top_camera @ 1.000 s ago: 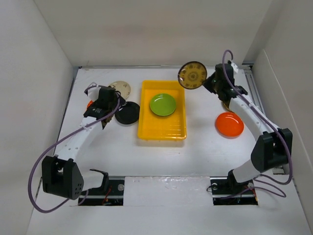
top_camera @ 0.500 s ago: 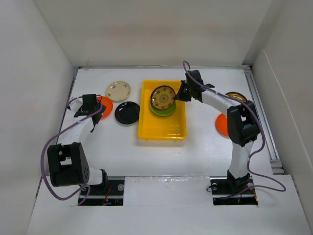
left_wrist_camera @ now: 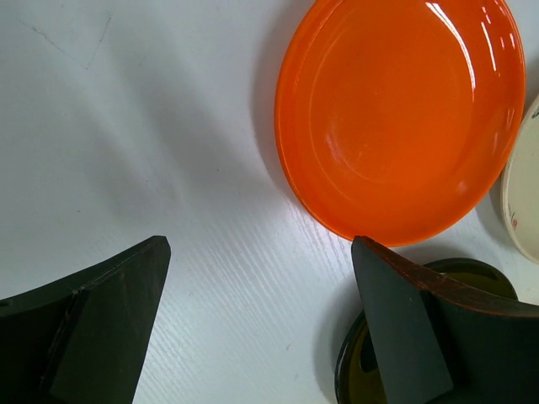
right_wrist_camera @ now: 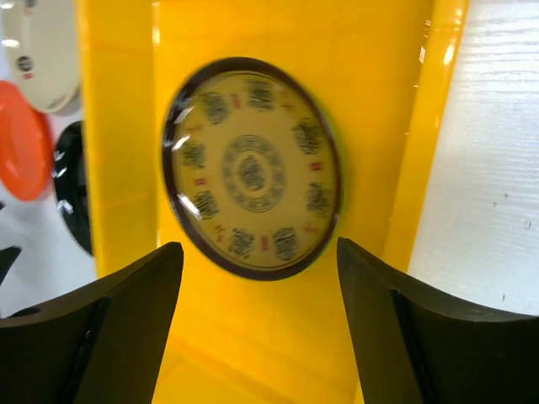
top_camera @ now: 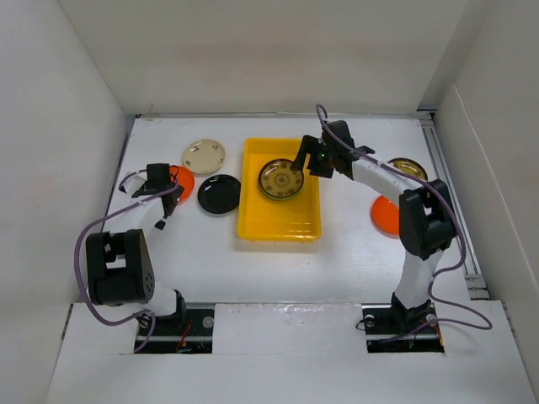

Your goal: Place the plates into the plastic bin on the countertop

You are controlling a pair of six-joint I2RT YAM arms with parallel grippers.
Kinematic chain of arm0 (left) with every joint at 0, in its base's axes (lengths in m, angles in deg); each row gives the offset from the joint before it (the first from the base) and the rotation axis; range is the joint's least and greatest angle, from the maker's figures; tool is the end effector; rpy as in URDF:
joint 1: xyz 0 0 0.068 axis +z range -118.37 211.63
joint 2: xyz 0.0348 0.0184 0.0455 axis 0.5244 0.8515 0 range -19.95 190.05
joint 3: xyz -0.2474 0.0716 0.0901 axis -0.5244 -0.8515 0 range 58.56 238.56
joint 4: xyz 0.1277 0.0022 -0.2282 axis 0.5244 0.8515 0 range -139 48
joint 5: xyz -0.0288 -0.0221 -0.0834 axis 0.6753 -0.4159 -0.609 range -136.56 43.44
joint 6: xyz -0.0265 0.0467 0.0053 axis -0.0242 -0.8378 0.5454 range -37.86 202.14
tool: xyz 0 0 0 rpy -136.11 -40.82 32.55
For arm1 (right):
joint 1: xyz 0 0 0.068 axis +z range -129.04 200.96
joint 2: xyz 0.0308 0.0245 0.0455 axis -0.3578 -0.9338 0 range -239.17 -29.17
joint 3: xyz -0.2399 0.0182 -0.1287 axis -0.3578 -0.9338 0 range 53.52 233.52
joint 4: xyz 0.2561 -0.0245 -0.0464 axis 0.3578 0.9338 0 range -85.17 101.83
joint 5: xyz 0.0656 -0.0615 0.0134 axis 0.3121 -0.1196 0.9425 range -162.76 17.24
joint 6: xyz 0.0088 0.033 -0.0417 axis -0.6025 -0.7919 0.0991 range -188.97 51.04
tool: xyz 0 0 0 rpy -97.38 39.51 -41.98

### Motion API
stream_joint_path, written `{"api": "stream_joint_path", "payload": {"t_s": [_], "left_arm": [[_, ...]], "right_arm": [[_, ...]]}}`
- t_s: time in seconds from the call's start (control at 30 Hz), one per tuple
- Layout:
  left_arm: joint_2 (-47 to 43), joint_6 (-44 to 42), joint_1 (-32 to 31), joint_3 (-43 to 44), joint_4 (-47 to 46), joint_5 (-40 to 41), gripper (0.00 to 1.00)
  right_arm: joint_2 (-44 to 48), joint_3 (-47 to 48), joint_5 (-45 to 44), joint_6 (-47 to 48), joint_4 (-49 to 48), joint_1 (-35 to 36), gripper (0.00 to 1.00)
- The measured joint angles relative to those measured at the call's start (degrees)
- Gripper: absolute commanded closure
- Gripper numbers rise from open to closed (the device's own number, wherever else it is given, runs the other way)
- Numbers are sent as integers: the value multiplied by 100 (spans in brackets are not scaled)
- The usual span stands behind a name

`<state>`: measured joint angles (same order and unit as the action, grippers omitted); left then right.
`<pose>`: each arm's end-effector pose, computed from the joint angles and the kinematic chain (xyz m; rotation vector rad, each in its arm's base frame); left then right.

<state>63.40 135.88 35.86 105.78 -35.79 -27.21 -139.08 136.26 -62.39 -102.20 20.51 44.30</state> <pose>0.2911 0.0335 0.1981 -1.2759 1.9954 -0.0007 0.3970 0.1781 0.2290 0.1128 2.4087 0.6906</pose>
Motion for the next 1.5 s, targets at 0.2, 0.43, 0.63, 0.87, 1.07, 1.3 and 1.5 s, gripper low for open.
{"api": "stream_joint_path", "payload": {"t_s": [0.2,0.43,0.63,0.87,1.07,1.3,1.5], "left_arm": [[50,87,0,0,-35,83,21],[629,168,26,11,-249,140,22],[752,256,271,94,-538,68,24],[964,293,308,295,-645,63,22],[1156,313,380,474,-713,4,27],[1399,361,481,721,-691,-74,52],[1781,374,490,1139,-442,-90,84]], "right_arm": [[883,-118,-37,175,37,205,15],[2052,-505,-24,284,-24,302,13],[2732,-839,79,341,-35,214,13],[2979,-1091,225,350,-37,-63,13],[2973,-1161,378,350,-70,-151,13],[2986,-1233,568,350,-79,-208,13],[3235,-1244,710,350,-76,-313,13]]}}
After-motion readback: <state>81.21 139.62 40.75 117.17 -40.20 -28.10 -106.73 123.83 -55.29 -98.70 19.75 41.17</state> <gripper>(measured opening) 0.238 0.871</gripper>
